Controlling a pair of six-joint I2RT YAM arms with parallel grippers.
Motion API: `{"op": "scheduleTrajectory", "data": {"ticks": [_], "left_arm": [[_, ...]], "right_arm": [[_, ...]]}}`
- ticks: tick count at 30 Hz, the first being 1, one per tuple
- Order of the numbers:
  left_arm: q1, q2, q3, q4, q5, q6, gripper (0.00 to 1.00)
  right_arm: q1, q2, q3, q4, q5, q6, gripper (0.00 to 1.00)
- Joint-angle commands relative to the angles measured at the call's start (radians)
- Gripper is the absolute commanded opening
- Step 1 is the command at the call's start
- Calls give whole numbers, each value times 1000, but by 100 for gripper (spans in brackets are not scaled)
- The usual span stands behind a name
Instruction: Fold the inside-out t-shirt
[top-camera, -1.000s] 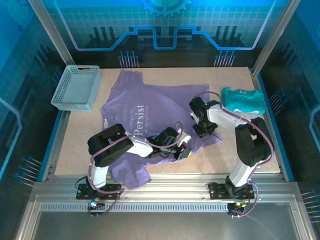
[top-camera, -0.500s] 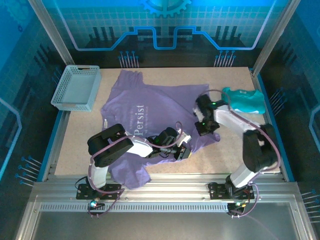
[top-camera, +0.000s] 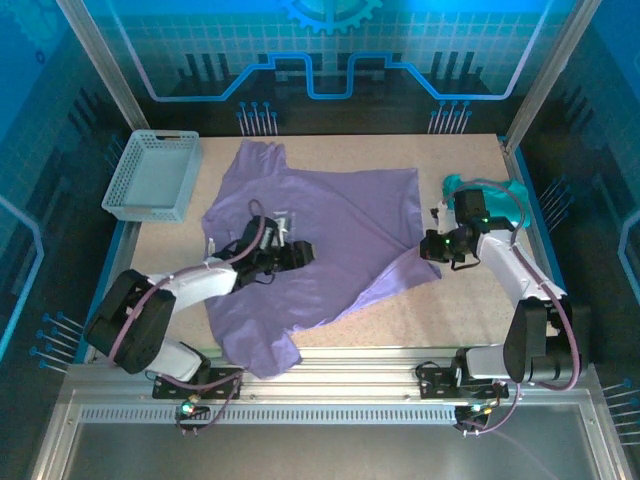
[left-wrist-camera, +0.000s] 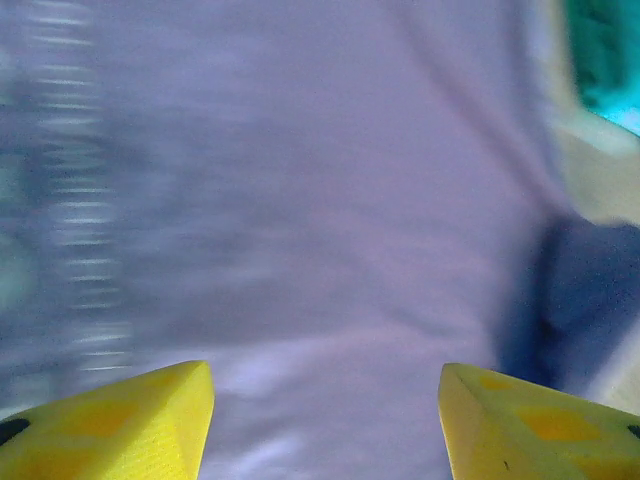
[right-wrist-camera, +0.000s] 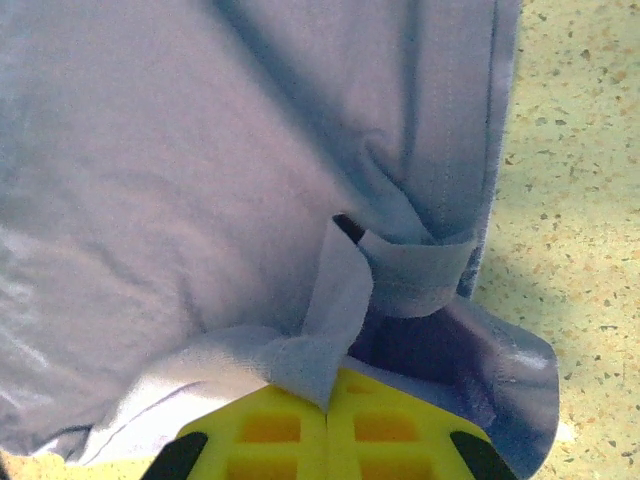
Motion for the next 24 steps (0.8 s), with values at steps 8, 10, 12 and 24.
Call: {"op": "scheduleTrajectory", "data": {"ticks": [8, 10, 12, 24], "left_arm": [[159, 382, 350, -247, 7, -14, 62], [161, 444, 427, -290, 22, -3, 61], [159, 483, 502, -337, 27, 20, 60], [159, 570, 923, -536, 63, 122, 59]], "right_arm": [[-20, -14, -17, 51, -33, 25, 0], [-27, -18, -16, 54, -28, 33, 0], [-41, -17, -9, 60, -29, 48, 0], [-69, -1, 29, 87, 27, 76, 0]]}}
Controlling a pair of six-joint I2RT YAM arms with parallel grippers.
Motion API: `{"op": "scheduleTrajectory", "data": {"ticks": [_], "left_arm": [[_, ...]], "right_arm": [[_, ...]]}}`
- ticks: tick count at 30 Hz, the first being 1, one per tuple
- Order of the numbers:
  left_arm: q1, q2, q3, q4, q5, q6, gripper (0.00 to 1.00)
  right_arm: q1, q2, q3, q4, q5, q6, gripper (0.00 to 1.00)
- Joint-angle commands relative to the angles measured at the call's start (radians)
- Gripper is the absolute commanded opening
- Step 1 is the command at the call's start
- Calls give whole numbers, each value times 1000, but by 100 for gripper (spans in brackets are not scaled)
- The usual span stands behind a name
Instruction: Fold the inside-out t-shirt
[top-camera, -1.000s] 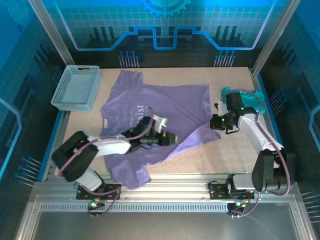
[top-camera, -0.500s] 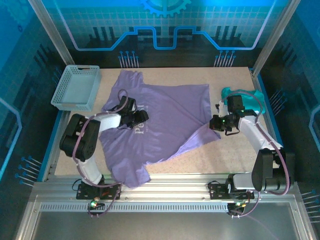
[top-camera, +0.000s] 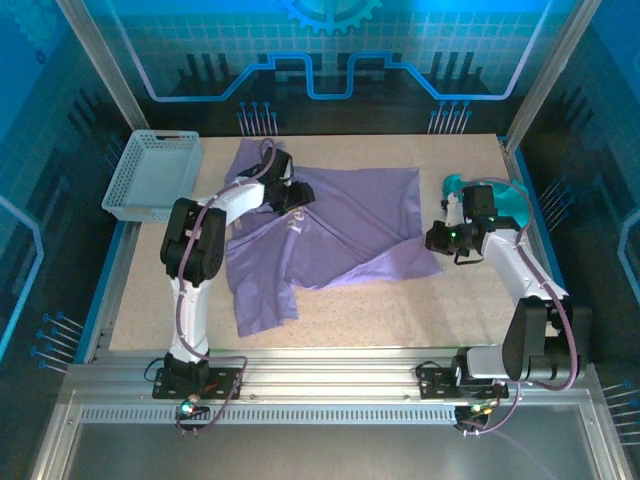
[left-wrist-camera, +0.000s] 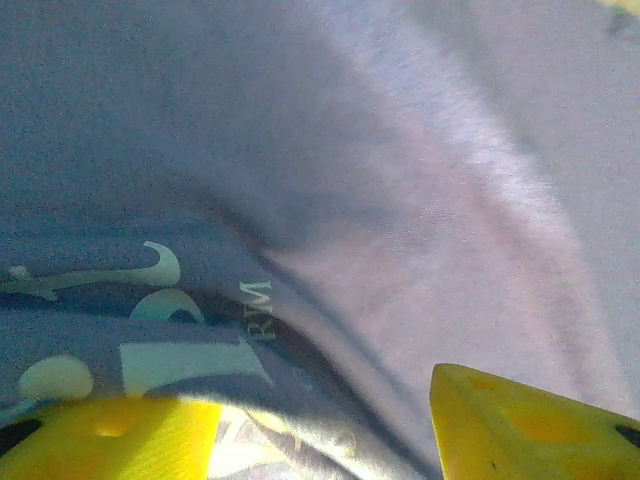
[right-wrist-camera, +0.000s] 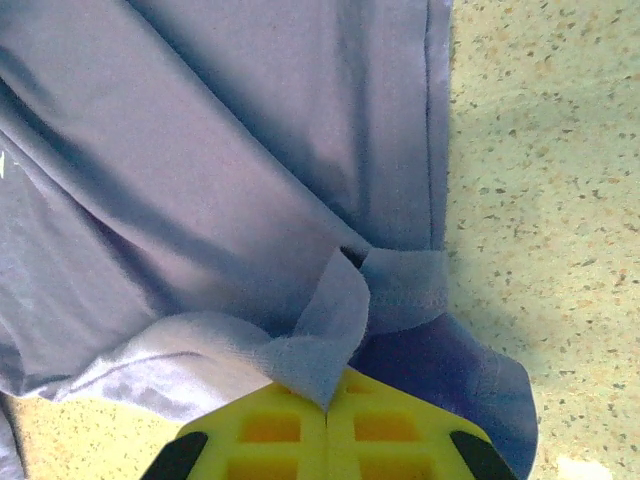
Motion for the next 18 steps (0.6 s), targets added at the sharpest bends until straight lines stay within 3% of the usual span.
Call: {"op": "scheduleTrajectory", "data": {"ticks": [1, 5, 9, 14, 18], "left_arm": [[4, -157, -60, -37, 10, 49, 59], [5, -473, -411, 41, -98, 21, 61], [5, -775, -766, -38, -232, -22, 62], [-24, -1050, -972, -280, -337, -108, 61], [-82, -1121, -1043, -372, -380, -181, 60]], "right_arm": [[-18, -14, 8, 11, 23, 15, 0], [-16, -88, -38, 16, 13, 15, 0], [4, -168, -82, 7, -4, 16, 0], [39, -199, -88, -15, -6, 10, 0], [70, -199, -87, -15, -1, 7, 0]]}}
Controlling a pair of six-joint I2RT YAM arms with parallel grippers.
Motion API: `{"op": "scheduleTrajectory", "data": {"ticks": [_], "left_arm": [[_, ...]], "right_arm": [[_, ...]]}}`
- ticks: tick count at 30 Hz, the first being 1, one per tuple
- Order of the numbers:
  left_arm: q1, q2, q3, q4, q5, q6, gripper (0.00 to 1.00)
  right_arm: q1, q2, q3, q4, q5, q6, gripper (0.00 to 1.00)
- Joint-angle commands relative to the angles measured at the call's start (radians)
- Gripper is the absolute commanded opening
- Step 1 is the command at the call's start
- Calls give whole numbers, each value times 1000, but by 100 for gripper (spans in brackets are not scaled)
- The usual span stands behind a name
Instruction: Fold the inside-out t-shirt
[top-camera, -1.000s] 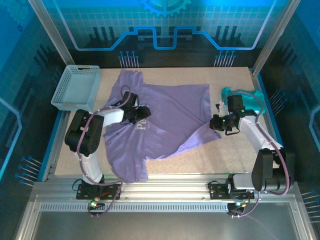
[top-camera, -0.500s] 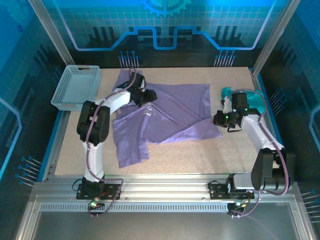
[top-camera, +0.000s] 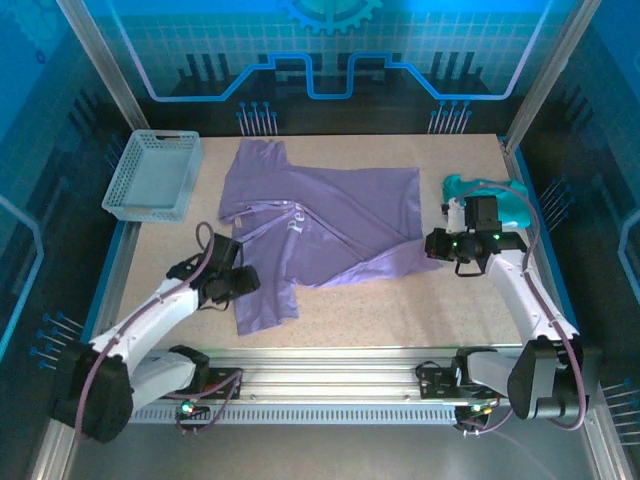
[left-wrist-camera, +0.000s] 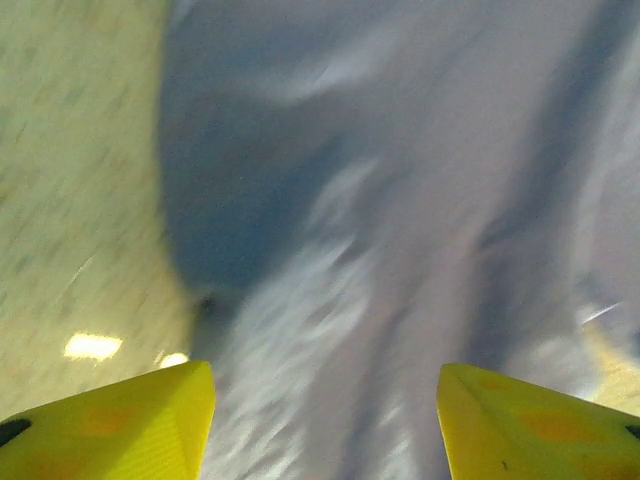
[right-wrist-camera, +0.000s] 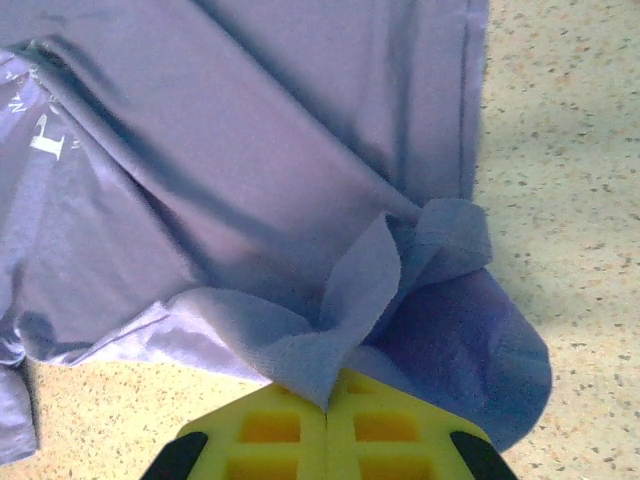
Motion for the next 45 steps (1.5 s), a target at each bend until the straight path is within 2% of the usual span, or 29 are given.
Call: {"op": "scheduleTrajectory", "data": {"ticks": [1, 4, 8, 20, 25, 34, 35, 40, 45], "left_arm": [[-53, -24, -27, -122, -75, -95, 60], [-77, 26, -32, -133, -53, -129, 60], [-130, 14, -54, -172, -72, -166, 58], [-205, 117, -98, -113, -3, -214, 48], [-230, 146, -162, -43, 38, -251, 36], [-229, 143, -137, 17, -25, -238, 5], [-228, 134, -139, 29, -34, -241, 1], [-223, -19, -79, 19, -133, -208, 0], [-139, -250, 139, -41, -240, -85, 0]], "right_arm": [[27, -10, -8, -12, -3, 7, 0], [32, 1, -4, -16, -1, 4, 0], [32, 1, -4, -15, 0, 2, 0], [34, 4, -14, -8, 8, -4, 0], [35, -2, -29, 3, 10, -1, 0], [34, 4, -46, 31, 21, 5, 0], [34, 3, -53, 40, 26, 8, 0], [28, -20, -49, 68, 13, 10, 0], [16, -113, 73, 39, 31, 0, 0]]}}
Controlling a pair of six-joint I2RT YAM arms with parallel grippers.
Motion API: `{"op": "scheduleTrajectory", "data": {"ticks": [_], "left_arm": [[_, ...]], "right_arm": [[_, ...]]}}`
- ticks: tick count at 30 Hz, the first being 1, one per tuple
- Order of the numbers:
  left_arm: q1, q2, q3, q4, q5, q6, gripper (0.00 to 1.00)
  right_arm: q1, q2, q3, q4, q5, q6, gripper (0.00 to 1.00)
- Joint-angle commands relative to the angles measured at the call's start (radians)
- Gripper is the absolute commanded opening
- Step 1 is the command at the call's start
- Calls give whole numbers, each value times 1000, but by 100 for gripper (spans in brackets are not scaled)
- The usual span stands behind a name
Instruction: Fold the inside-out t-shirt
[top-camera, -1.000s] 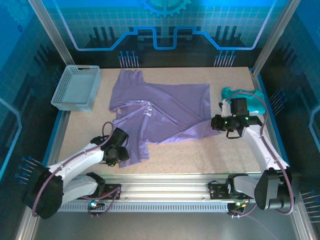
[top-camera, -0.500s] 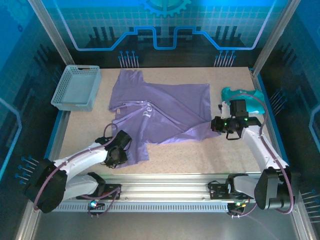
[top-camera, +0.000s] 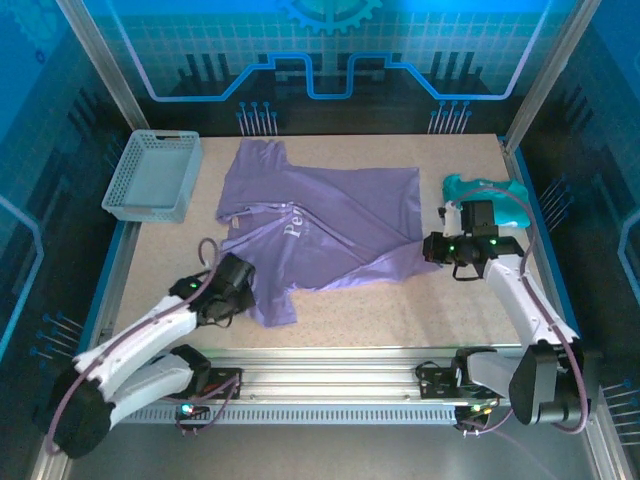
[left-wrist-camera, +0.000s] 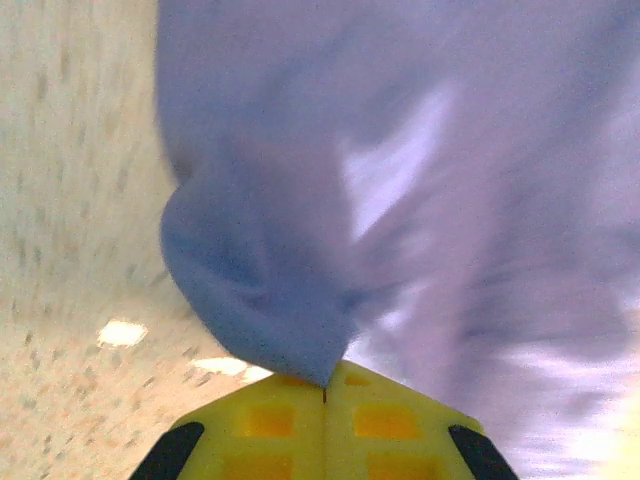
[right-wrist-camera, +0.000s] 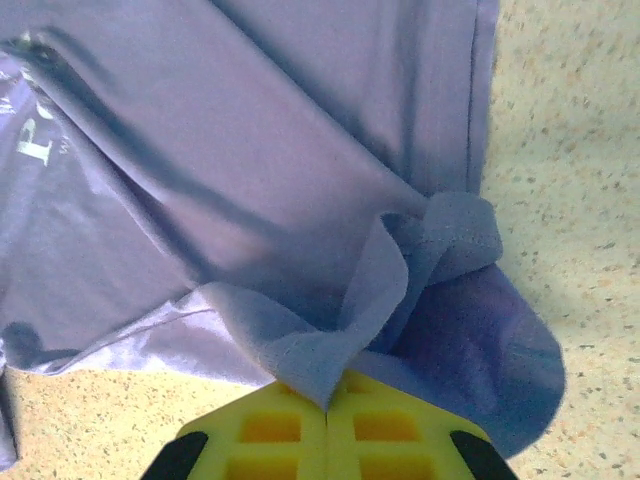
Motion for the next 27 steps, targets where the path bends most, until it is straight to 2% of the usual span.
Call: {"op": "scheduleTrajectory", "data": {"ticks": [1, 6, 11, 14, 19, 24, 27], "left_arm": [[63, -139, 200, 33, -100, 118, 0], [91, -208, 589, -18, -213, 315, 0], [90, -178, 989, -59, -202, 457, 0], [90, -145, 1162, -96, -188, 495, 0], [88, -30, 1281, -124, -269, 557, 0], [104, 135, 1300, -7, -351, 657, 0], [237, 281, 1363, 2, -237, 615, 0]], "right_arm": [[-12, -101, 132, -6, 22, -3, 0], [-53, -215, 337, -111, 86, -13, 0], [-65, -316, 594, -236, 164, -43, 0], [-66, -349, 741, -304, 200, -62, 0], [-66, -352, 862, -323, 214, -81, 0], [-66, -264, 820, -198, 222, -88, 0], [-66, -168, 796, -90, 231, -89, 0]]}}
